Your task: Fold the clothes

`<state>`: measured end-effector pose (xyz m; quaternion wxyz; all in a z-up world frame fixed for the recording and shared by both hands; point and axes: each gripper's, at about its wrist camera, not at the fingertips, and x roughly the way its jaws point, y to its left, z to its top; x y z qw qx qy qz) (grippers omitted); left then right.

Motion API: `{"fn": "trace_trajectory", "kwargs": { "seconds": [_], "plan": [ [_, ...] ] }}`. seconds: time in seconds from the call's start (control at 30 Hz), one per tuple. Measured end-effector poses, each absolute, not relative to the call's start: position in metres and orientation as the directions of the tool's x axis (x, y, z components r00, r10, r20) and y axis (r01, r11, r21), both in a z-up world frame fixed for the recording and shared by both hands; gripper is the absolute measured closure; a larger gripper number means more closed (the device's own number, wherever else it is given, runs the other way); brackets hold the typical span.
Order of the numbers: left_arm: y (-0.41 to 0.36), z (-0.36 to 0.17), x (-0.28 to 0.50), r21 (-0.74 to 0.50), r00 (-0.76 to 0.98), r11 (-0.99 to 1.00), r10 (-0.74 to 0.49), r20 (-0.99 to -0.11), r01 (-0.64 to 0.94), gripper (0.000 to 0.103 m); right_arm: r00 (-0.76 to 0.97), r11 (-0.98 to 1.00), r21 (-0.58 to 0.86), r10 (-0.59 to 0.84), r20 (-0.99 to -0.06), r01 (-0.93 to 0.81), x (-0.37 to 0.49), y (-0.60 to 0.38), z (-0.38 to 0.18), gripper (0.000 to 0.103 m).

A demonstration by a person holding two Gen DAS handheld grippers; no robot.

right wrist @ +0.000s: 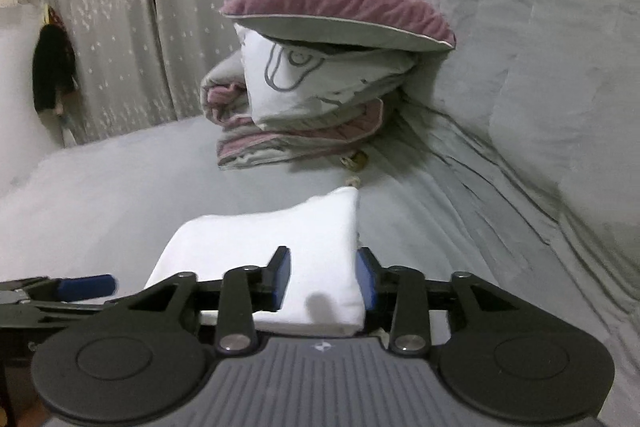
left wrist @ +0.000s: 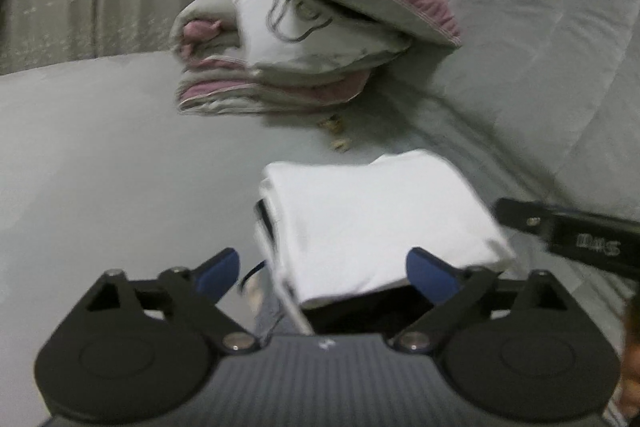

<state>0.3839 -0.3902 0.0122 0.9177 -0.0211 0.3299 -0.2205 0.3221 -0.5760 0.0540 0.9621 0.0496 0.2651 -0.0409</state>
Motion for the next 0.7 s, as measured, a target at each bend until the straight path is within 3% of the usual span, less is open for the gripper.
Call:
{"fn": "trace_trajectory", "kwargs": {
  "seconds": [0.03,0.1,0.2,0.47,0.7],
  "plan": [
    [-0.39,0.013,0.384,-0.17,0.676,0.912,-0.393,-0.623,0.373,0.0,0.846,0.992,0.056,-0.066,-0.529,0.112,0.32,-0.574,0.057,0.052],
    [-0.392,0.015,0.385,-0.148,0.645,0.925,-0.351,-0.678,0.349,0.0,0.817,0.99,0.019,-0.103,-0.567,0.138,0.316,-0.569,0.063,0.033],
    [-0.394,0.016,0.385,-0.118,0.599,0.935,-0.308,-0.739,0.335,0.0,0.757,0.982,0.0,-0.144,-0.637,0.186,0.313,-0.566,0.067,0.02],
    [-0.398,0.027,0.369,-0.029,0.518,0.958,-0.181,-0.836,0.287,0.0,0.624,0.961,0.034,-0.15,-0.767,0.273,0.303,-0.571,0.073,0.0],
    [-0.394,0.043,0.355,0.05,0.52,0.964,-0.096,-0.849,0.26,0.0,0.561,0.969,-0.003,-0.146,-0.815,0.248,0.288,-0.564,0.082,0.0]
  ]
}}
